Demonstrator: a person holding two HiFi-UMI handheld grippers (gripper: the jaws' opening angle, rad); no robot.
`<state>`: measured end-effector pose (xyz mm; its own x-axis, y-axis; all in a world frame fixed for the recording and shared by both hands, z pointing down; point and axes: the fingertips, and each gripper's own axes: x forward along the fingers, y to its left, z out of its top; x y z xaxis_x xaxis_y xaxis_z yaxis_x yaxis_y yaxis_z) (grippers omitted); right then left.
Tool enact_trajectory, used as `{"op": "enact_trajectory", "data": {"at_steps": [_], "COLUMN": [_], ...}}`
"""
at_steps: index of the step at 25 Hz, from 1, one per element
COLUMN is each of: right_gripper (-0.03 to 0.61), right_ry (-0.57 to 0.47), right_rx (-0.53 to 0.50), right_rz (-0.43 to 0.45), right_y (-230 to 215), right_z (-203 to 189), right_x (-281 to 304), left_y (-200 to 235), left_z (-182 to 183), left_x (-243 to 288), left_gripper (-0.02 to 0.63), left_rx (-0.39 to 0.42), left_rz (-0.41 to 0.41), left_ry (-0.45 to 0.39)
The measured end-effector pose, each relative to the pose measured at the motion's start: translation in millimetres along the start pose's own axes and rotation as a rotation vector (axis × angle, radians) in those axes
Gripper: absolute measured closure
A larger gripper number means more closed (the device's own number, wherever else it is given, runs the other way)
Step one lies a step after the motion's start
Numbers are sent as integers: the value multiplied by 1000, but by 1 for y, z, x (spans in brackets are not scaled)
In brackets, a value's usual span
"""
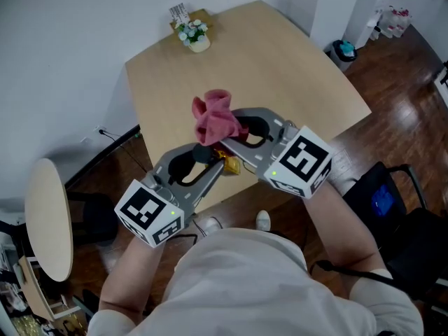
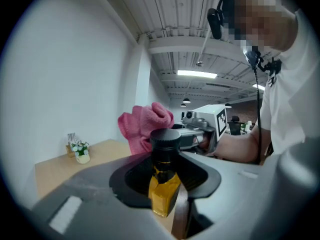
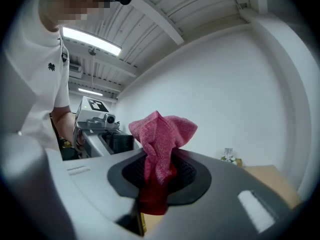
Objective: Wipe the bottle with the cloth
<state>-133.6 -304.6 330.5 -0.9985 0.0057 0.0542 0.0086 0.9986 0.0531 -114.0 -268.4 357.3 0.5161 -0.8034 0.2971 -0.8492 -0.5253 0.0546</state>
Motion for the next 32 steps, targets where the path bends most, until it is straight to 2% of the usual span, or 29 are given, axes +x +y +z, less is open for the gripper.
{"op": "enact_trajectory", "data": {"at_steps": [2,5,11,17,19,22,25,27,29,32], "right_gripper": [492,492,492,492,492,492,492,492,492,492], "right_ry": [20,50,178,284,253,134,30,0,16,61], "right_rx": [39,109,206,276,283,226,138,88,50,85], "right_rz": [29,20,30,-21,-68,-109,-82,-52,-37,-50], "right_y": [6,2,10,4,-1,2,26,39,45,44], "right_z": [-14,-39,-109,-166,-156,-103,-45,-24,-22,-45], "right_x": [8,11,12,-6,-19,-33,-33,-32,-30,-25], "left_y": [-4,-2,6,16,17,22,26,25,24,24], "left_z": [0,3,14,26,28,27,19,17,19,24], "left_x": [-3,-12,-29,-34,-34,-33,-33,-26,-20,-16], "left_gripper": [465,465,465,465,465,465,465,465,465,465], "left_rx": [0,4,-15,-37,-35,-22,-18,-25,-31,-34], "left_rz": [-7,2,17,25,32,46,58,57,50,42], "left_ry": [-7,-11,-42,-72,-78,-68,-52,-47,-49,-57]}}
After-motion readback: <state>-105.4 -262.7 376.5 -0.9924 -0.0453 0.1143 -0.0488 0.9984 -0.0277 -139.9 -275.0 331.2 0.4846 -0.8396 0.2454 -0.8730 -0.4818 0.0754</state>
